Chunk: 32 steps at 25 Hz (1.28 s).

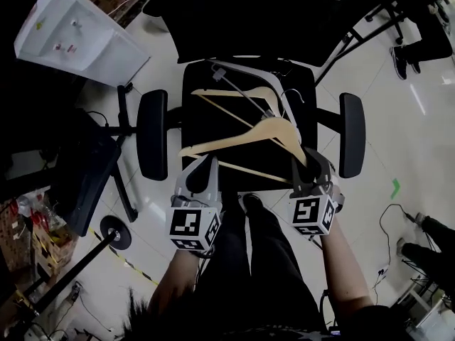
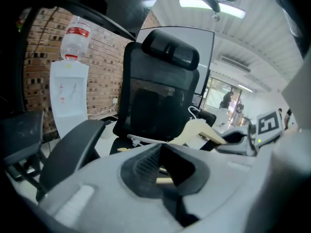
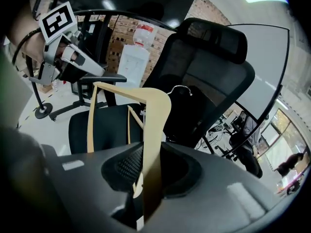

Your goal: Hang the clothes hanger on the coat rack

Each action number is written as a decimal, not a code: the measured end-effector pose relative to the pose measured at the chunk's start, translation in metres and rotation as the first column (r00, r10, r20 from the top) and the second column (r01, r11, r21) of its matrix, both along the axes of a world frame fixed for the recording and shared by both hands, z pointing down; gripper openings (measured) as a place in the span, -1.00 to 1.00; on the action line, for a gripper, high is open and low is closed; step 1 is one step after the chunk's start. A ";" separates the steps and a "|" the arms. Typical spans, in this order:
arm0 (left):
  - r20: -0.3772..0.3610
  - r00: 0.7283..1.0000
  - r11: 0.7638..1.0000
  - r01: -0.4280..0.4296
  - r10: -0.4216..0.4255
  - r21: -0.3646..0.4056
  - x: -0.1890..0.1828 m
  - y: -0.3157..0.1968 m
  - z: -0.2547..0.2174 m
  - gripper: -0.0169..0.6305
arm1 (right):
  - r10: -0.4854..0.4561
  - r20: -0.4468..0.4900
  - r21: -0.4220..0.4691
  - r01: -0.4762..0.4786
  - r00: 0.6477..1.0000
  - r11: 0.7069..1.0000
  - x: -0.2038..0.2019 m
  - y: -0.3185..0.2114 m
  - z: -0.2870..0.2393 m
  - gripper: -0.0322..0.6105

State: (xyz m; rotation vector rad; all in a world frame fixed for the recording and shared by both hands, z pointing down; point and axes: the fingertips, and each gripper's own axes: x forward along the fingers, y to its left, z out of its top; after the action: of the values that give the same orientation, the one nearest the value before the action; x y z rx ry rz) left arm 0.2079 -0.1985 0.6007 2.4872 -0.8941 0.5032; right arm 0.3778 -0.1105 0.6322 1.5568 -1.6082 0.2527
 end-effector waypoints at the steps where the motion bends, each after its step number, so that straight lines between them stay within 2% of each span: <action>1: -0.002 1.000 1.000 0.015 -0.015 0.013 -0.003 0.002 -0.009 -0.93 | -0.009 0.002 0.015 0.009 1.000 1.000 -0.001 0.002 -0.010 -0.62; 7: -0.019 0.997 0.993 0.081 -0.080 0.082 -0.021 0.024 -0.067 -0.93 | -0.084 0.014 0.071 0.082 0.996 0.994 -0.018 0.020 -0.069 -0.62; 15: -0.054 0.984 0.972 0.173 -0.167 0.156 -0.040 0.041 -0.123 -0.93 | -0.158 0.006 0.147 0.156 0.987 0.977 -0.029 0.015 -0.128 -0.63; 18: -0.045 0.981 0.959 0.194 -0.188 0.205 -0.049 0.047 -0.145 -0.93 | -0.226 0.004 0.159 0.222 0.974 0.962 -0.041 0.010 -0.147 -0.63; 20: -0.044 0.974 0.944 0.228 -0.224 0.239 -0.062 0.049 -0.163 -0.93 | -0.289 -0.005 0.179 0.285 0.957 0.941 -0.054 0.004 -0.161 -0.63; 23: -0.060 0.950 0.908 0.310 -0.306 0.281 -0.092 0.052 -0.194 -0.93 | -0.391 -0.016 0.222 0.385 0.920 0.896 -0.084 -0.011 -0.185 -0.63; 26: -0.055 0.914 0.858 0.398 -0.403 0.324 -0.128 0.061 -0.221 -0.93 | -0.498 -0.012 0.266 0.482 0.867 0.835 -0.121 -0.023 -0.206 -0.63; 28: -0.039 0.876 0.812 0.461 -0.480 0.358 -0.157 0.070 -0.237 -0.93 | -0.572 -0.013 0.290 0.550 0.820 0.783 -0.149 -0.029 -0.217 -0.63; 32: -0.058 0.784 0.704 0.585 -0.618 0.402 -0.218 0.095 -0.271 -0.93 | -0.701 -0.034 0.326 0.671 0.712 0.666 -0.212 -0.034 -0.240 -0.63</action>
State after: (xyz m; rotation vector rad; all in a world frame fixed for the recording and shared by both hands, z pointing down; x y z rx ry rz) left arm -0.0100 -0.1039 0.3300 2.2988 -1.9227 0.1980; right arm 0.1661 -0.1446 0.3924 1.0349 -2.2789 -0.3792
